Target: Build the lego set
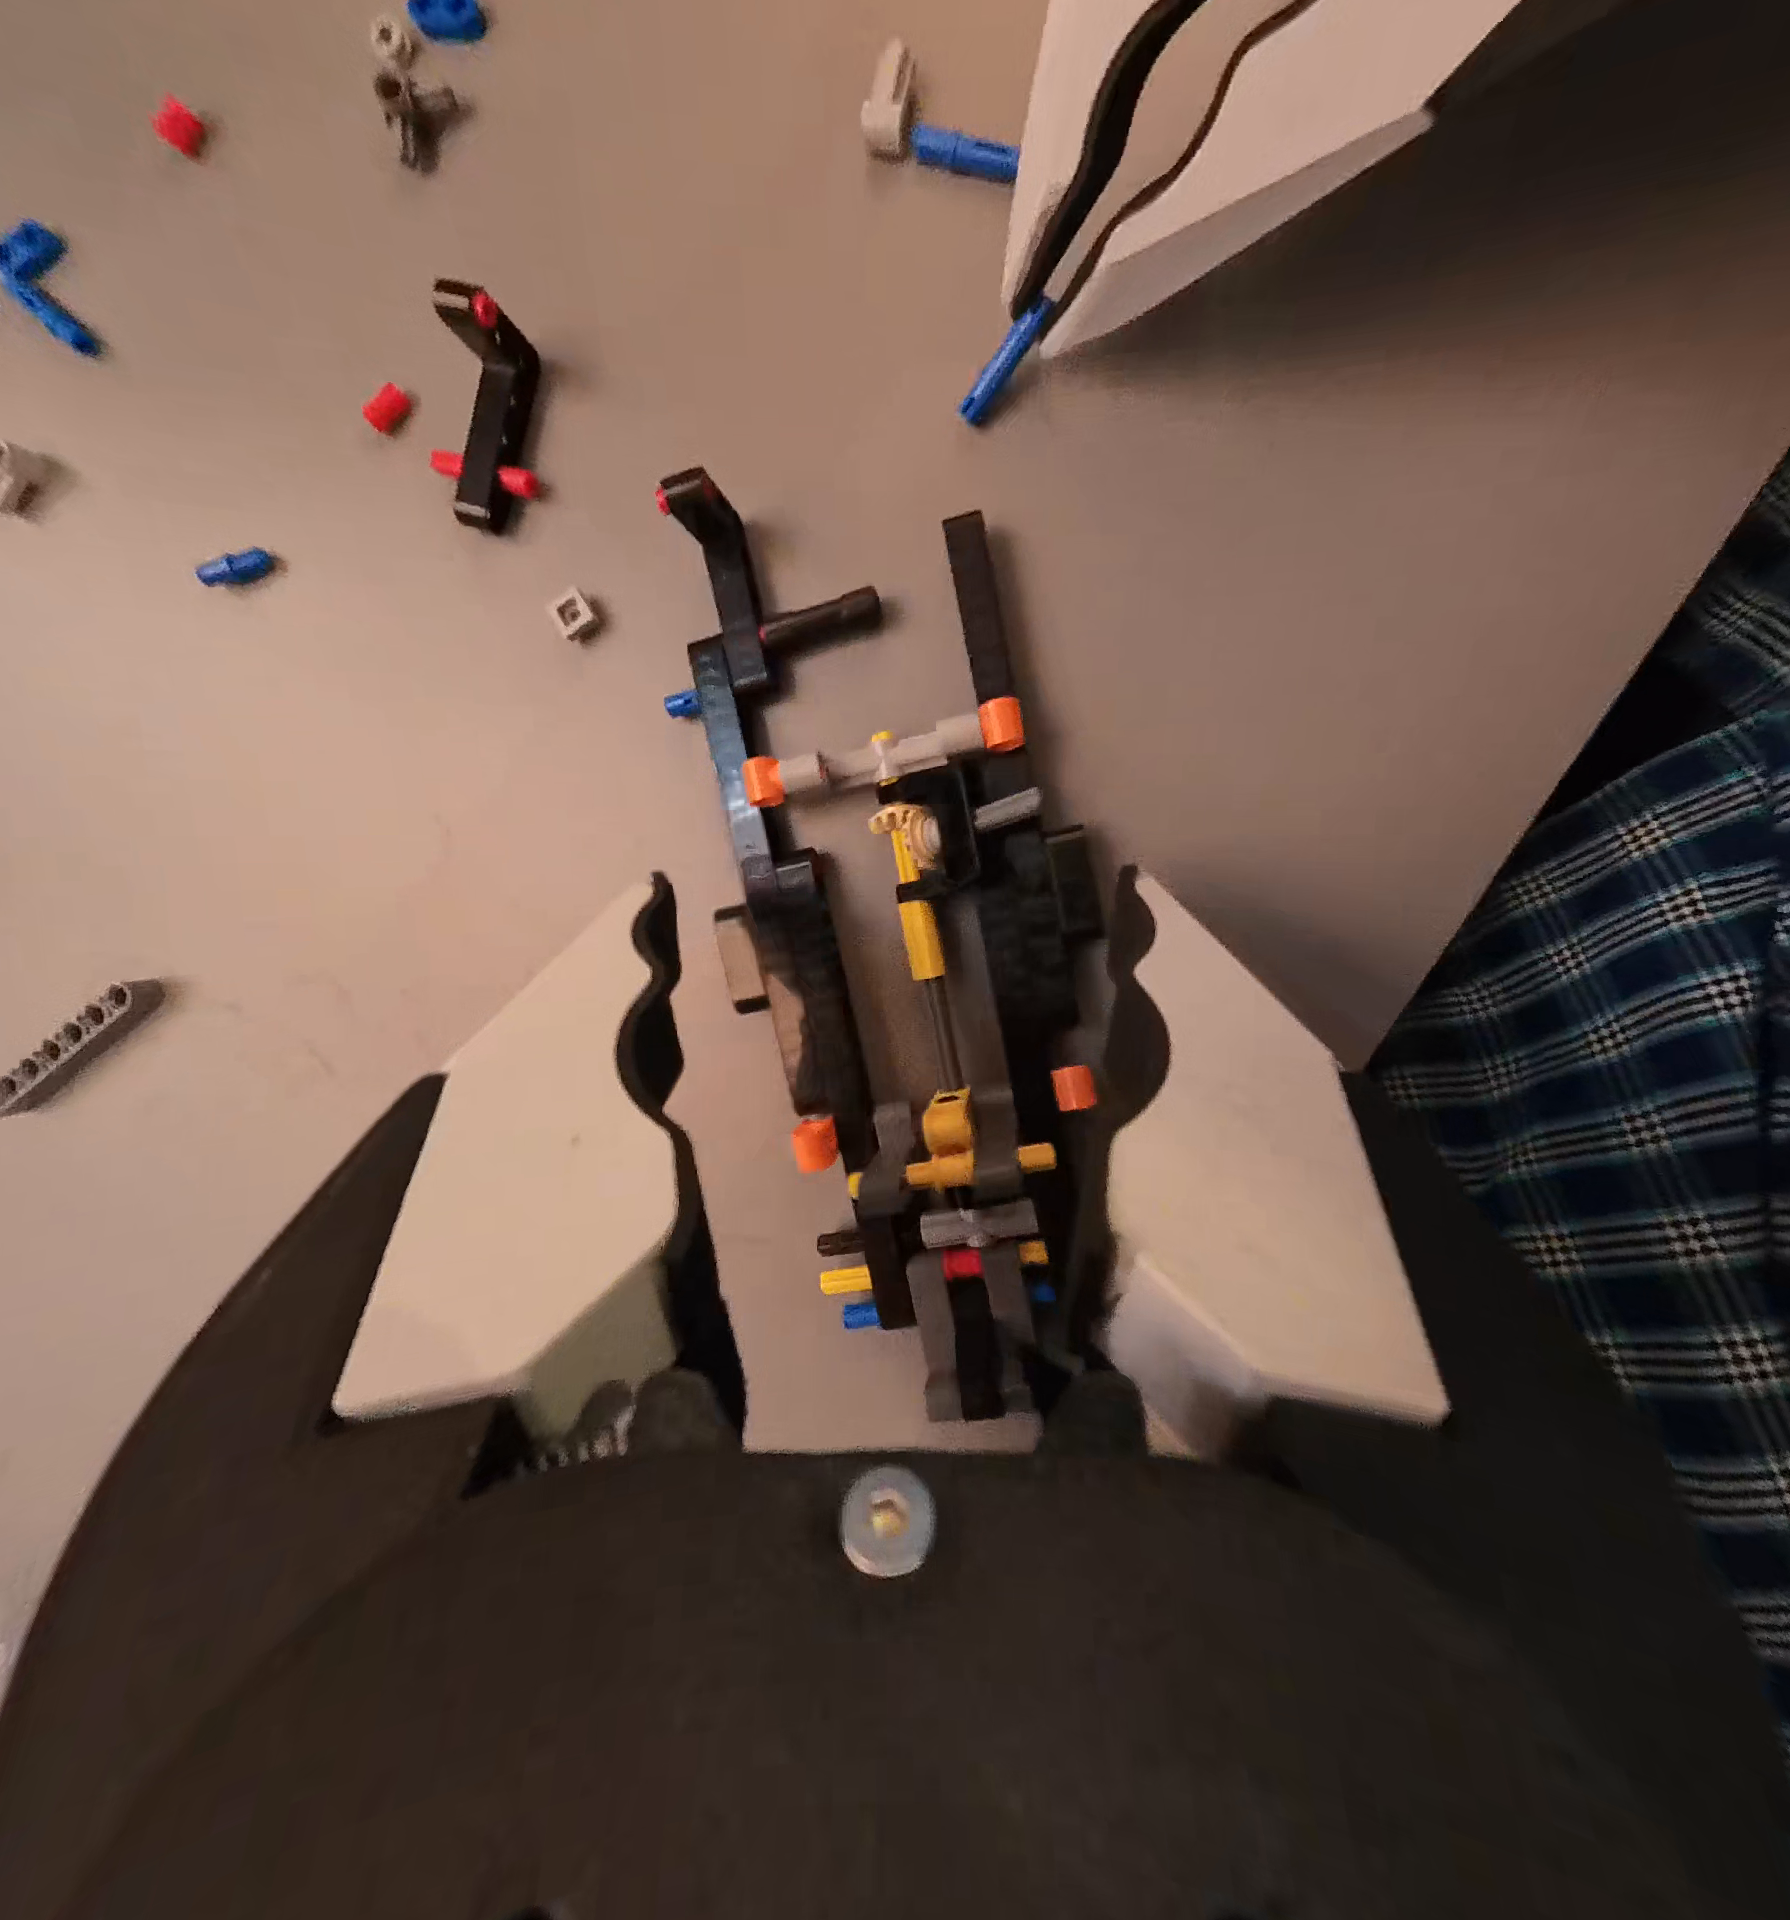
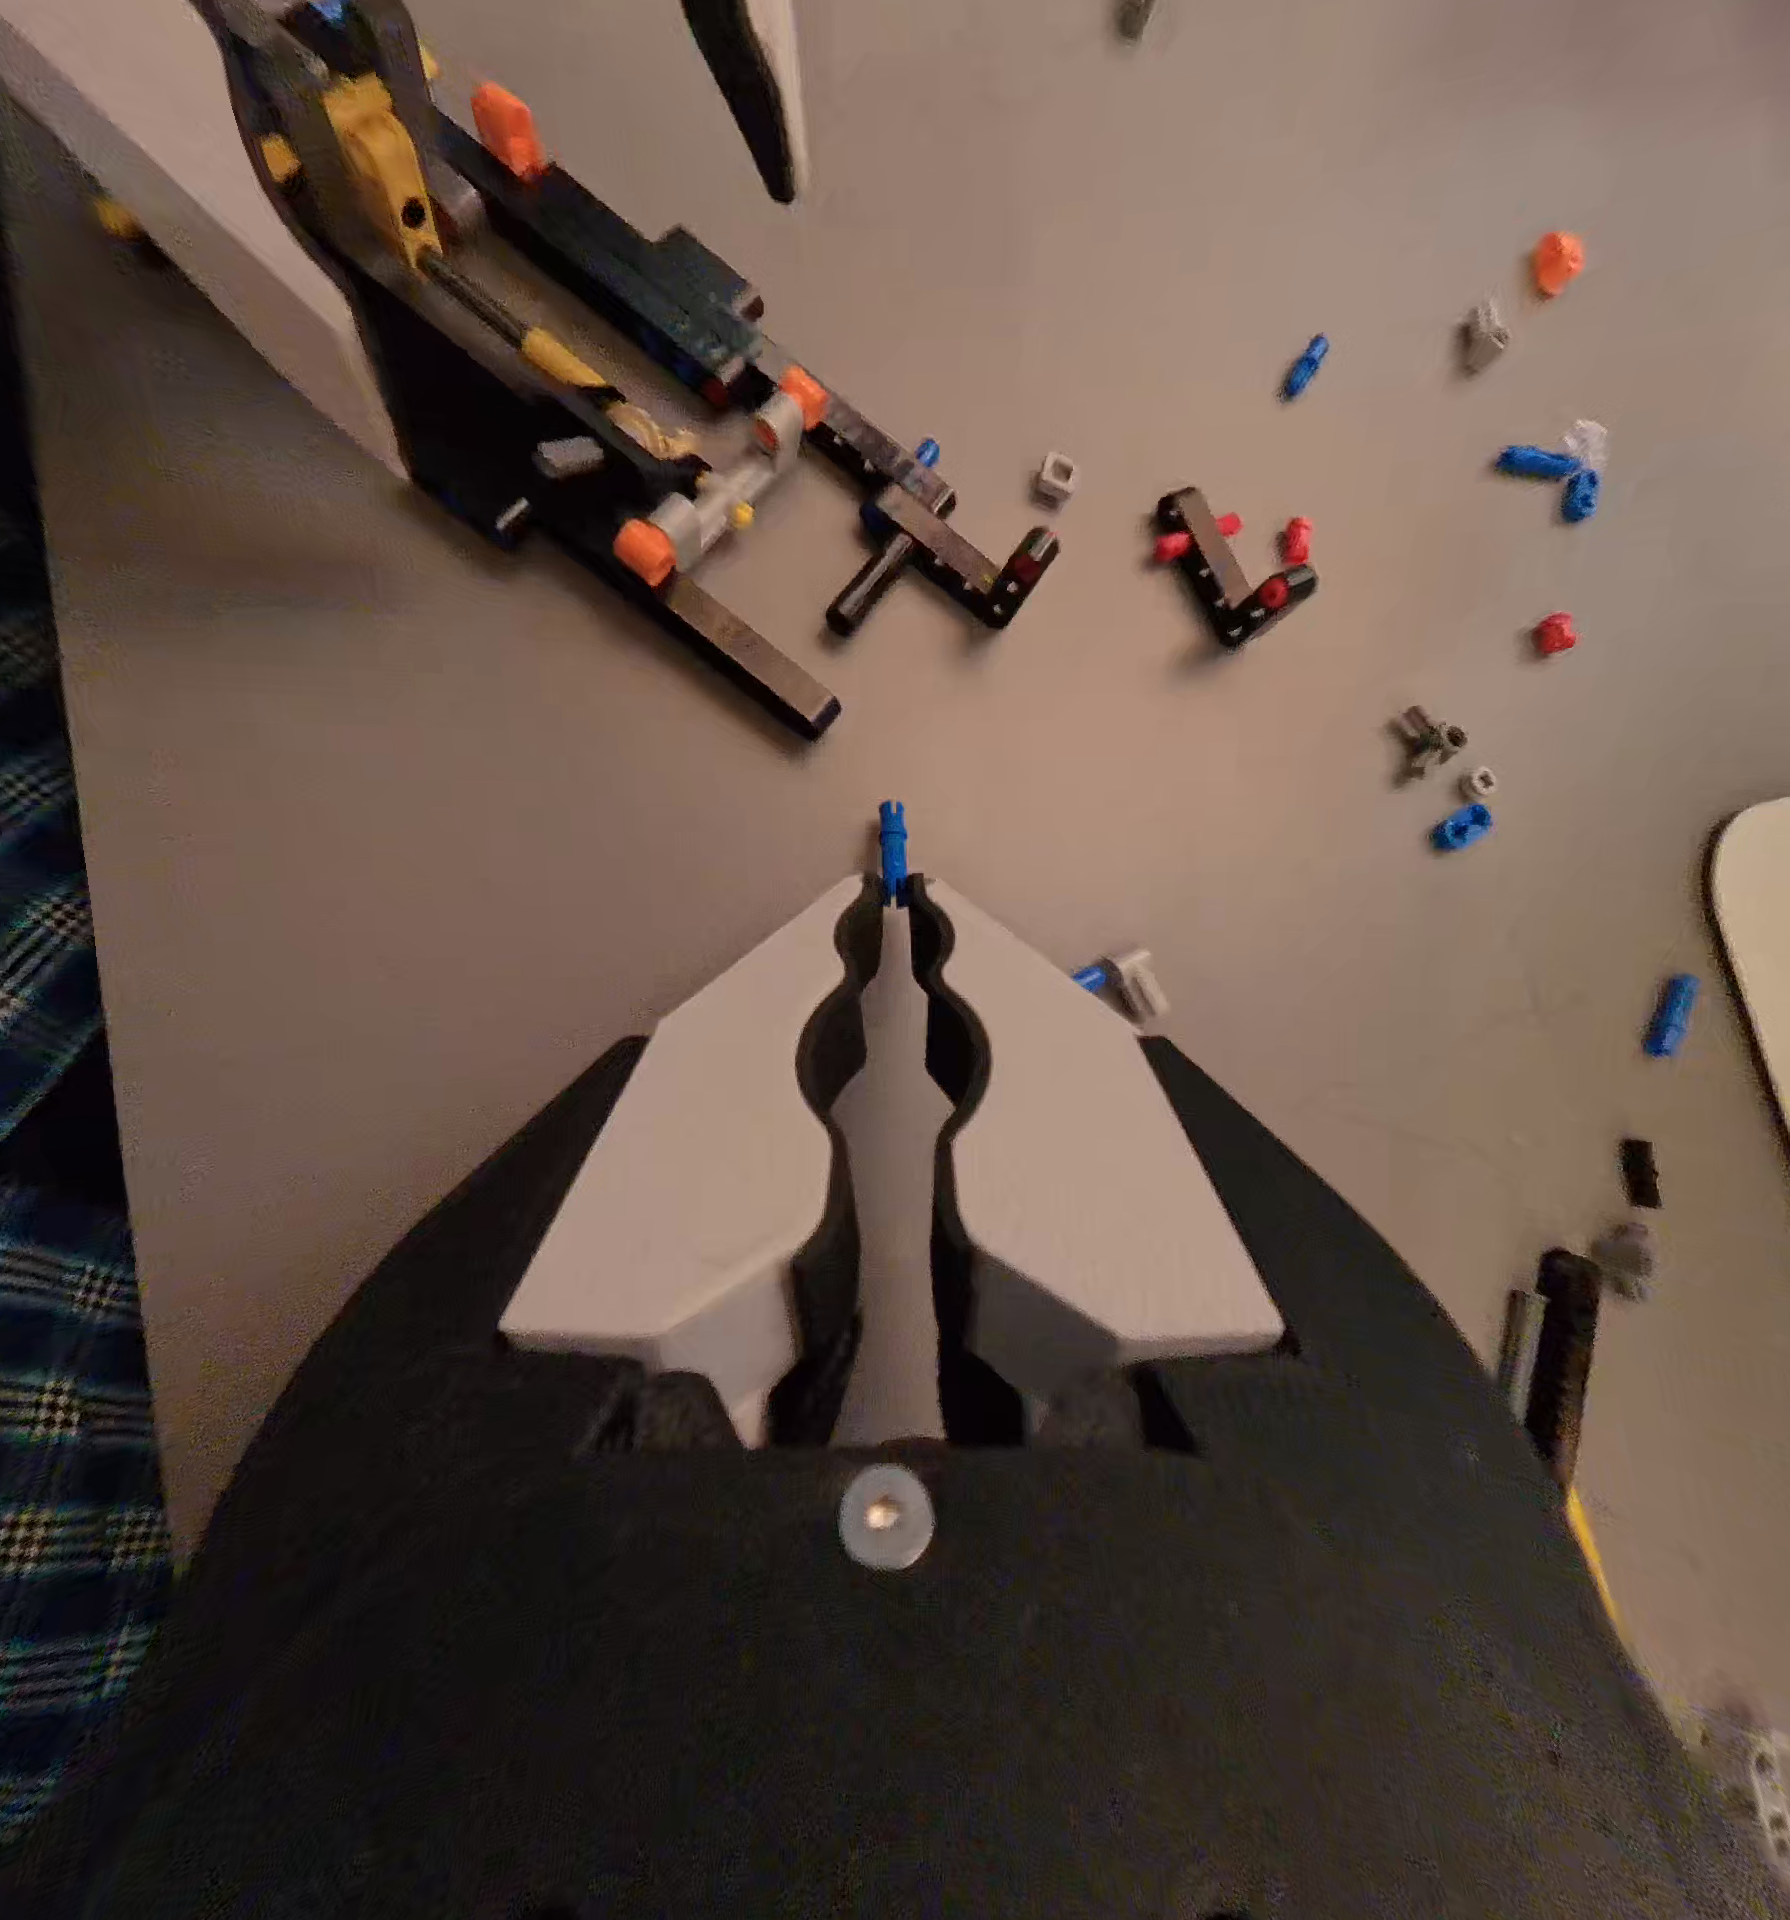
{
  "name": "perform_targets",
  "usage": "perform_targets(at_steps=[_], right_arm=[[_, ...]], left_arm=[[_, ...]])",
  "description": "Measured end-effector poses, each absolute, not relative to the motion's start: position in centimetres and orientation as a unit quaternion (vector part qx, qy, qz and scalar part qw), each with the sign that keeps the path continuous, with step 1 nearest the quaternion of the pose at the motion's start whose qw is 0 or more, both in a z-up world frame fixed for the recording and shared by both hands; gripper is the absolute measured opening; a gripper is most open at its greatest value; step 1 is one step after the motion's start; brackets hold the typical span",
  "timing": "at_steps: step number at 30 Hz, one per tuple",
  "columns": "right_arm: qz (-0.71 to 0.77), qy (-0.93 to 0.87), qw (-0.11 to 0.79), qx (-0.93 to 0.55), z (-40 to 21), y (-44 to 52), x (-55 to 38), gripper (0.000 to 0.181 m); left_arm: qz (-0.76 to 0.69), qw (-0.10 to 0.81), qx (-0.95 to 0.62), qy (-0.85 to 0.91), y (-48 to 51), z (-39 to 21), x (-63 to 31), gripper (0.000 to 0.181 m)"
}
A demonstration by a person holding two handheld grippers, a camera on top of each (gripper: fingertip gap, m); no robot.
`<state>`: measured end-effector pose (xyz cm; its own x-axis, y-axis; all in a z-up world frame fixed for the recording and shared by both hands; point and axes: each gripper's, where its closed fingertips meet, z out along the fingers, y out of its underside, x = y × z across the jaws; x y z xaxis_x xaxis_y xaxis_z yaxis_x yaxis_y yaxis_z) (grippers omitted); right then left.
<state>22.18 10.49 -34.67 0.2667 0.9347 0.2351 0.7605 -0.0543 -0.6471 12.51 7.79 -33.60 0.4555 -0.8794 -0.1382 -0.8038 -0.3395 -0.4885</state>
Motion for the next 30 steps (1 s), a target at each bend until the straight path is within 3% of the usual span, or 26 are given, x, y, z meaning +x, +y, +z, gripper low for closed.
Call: perform_targets(at_steps=[8, 17, 24, 30], right_arm=[[0.138, -0.589, 0.338, -0.721, -34.9, 10.2, 22.5, 0.024], [0.242, -0.606, 0.313, -0.690, -32.7, 8.9, 21.7, 0.035], [0.252, -0.686, 0.310, -0.608, -31.5, 10.1, 18.2, 0.083], [0.262, -0.757, 0.250, -0.544, -33.2, 10.2, 15.1, 0.075]], left_arm=[[-0.081, 0.180, -0.833, 0.517, 7.5, -35.3, 11.8, 0.080], [-0.075, 0.153, -0.781, 0.601, 7.6, -35.2, 10.7, 0.073], [-0.111, 0.181, -0.787, 0.579, 8.0, -33.5, 10.0, 0.082], [-0.114, 0.158, -0.793, 0.577, 7.3, -35.1, 10.6, 0.088]])
